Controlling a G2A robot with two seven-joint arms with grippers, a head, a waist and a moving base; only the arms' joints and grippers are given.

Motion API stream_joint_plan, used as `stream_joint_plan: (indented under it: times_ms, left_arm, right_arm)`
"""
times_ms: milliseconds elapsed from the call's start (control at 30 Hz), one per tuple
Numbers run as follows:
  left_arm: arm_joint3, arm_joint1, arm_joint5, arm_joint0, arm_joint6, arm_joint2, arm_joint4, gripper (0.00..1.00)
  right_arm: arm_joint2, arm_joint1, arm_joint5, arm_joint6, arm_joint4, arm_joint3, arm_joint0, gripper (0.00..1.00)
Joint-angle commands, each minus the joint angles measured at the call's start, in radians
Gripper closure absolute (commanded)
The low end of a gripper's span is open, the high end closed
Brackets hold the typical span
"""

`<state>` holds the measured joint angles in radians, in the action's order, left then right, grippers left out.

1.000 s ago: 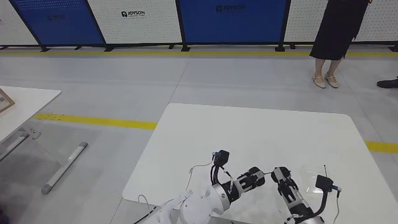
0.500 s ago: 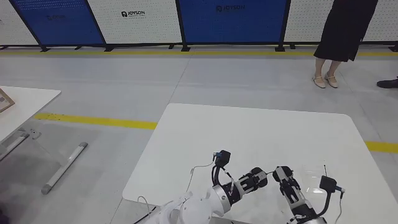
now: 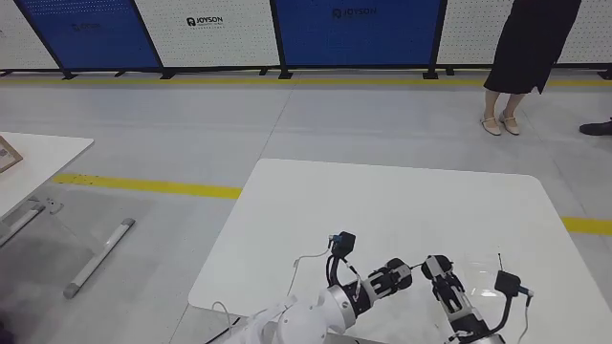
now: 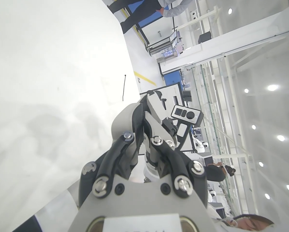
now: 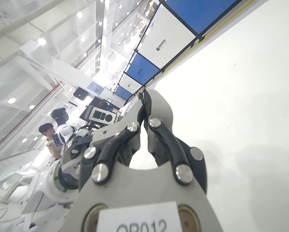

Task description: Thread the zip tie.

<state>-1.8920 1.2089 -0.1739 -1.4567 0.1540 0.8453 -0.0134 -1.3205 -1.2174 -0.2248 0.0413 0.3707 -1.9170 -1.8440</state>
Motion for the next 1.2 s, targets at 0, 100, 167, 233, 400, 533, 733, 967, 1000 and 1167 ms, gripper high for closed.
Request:
stream_joint_plan:
  times_ms: [0,100,167,233,400,533,733,967,1000,1167]
  left_arm:
    - [0.001,0.001,-0.005,0.002,-0.002,-0.001,-0.003,0.65]
    - [0.003,0.001,-0.009,0.004,-0.006,0.001,-0.004,0.66]
    - [0.005,0.002,-0.008,0.003,-0.008,0.003,-0.002,0.68]
    - [0.006,0.001,-0.006,0.001,-0.01,0.007,0.001,0.71]
    - [0.008,0.0,0.002,-0.005,-0.012,0.02,0.009,0.8]
    - [0.007,-0.001,0.004,-0.009,-0.011,0.026,0.011,0.89]
    - [0.007,0.0,0.0,-0.009,-0.01,0.03,0.014,0.87]
    - [0.008,0.001,-0.003,-0.01,-0.012,0.032,0.017,0.98]
    - [0.008,0.001,-0.003,-0.01,-0.012,0.032,0.016,1.0]
    - [0.008,0.001,-0.006,-0.01,-0.01,0.032,0.013,1.0]
  right_arm:
    - [-0.001,0.0,0.005,-0.007,0.006,0.0,-0.001,1.0]
    - [-0.001,-0.001,0.017,-0.017,0.02,0.001,-0.003,1.0]
    - [0.002,-0.002,0.024,-0.023,0.029,0.0,-0.004,1.0]
    - [0.003,-0.002,0.034,-0.029,0.041,-0.001,-0.003,1.0]
    - [0.008,-0.004,0.046,-0.03,0.059,0.002,-0.001,1.0]
    - [0.013,-0.004,0.044,-0.027,0.067,0.004,0.001,1.0]
    - [0.014,-0.005,0.037,-0.027,0.071,0.006,0.001,1.0]
    - [0.012,-0.005,0.029,-0.029,0.077,0.006,-0.001,1.0]
    - [0.012,-0.005,0.028,-0.03,0.079,0.006,-0.002,1.0]
    - [0.011,-0.005,0.023,-0.031,0.083,0.006,-0.004,1.0]
